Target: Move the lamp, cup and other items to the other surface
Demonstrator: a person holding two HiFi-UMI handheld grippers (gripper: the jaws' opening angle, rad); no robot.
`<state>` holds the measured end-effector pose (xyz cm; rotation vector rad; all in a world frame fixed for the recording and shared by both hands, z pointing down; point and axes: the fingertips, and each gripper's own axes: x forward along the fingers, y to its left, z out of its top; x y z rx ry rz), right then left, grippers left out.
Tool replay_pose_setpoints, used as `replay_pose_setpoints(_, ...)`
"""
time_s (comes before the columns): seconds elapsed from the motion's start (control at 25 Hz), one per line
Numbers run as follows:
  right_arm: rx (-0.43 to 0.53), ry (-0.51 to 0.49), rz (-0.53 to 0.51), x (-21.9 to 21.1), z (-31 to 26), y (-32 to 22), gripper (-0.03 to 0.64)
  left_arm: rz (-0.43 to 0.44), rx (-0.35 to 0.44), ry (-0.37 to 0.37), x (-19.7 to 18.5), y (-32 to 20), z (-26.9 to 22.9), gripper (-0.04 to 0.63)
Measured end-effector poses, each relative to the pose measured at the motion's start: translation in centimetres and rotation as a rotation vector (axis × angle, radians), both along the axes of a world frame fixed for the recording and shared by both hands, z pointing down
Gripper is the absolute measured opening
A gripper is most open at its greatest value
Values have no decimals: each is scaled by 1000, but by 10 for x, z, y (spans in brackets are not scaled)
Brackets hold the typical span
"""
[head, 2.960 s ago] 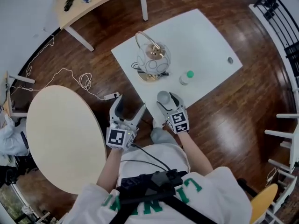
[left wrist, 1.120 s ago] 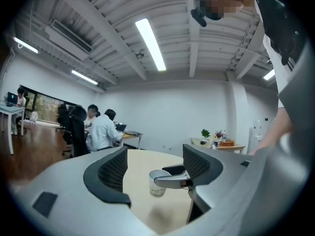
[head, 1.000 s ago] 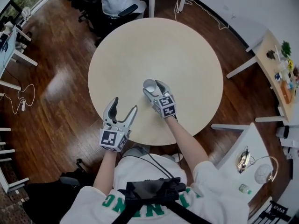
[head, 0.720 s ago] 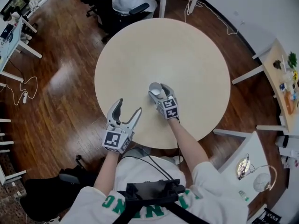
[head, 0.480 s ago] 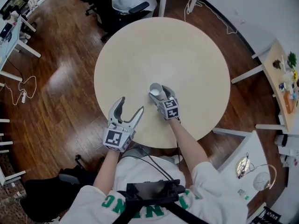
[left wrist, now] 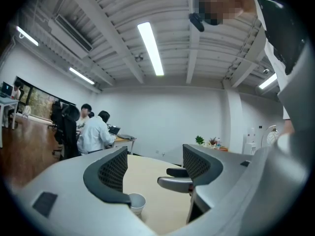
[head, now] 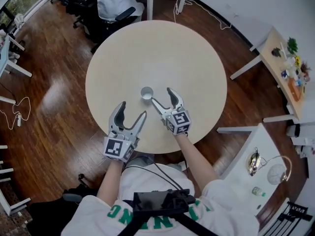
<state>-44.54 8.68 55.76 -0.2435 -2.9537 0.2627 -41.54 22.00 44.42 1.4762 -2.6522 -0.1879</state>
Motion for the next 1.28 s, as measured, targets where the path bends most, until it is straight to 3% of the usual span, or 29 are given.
replay_pose_setpoints(0.24,22,-137,180,69,-64,-63,403,75,6,-28,30,-38,-18,341)
replay_pose_setpoints(0.52,10,-162,424,183,-100,-146,396,186,-11,-55,69,-93,-17,341)
replay_pose_setpoints(0.72,58,-132,605,276,-110,-187,363,290,-18,-92,113,-150,-32,341)
replay_pose_setpoints(0.92,182,-97,819,368,-112,-216,357,420,-23,-99,168,-203,-37,341)
replay_pose_setpoints(1.28,167,-58,1009,468,-104,-221,357,629,-25,-132,249,-254,-16,341)
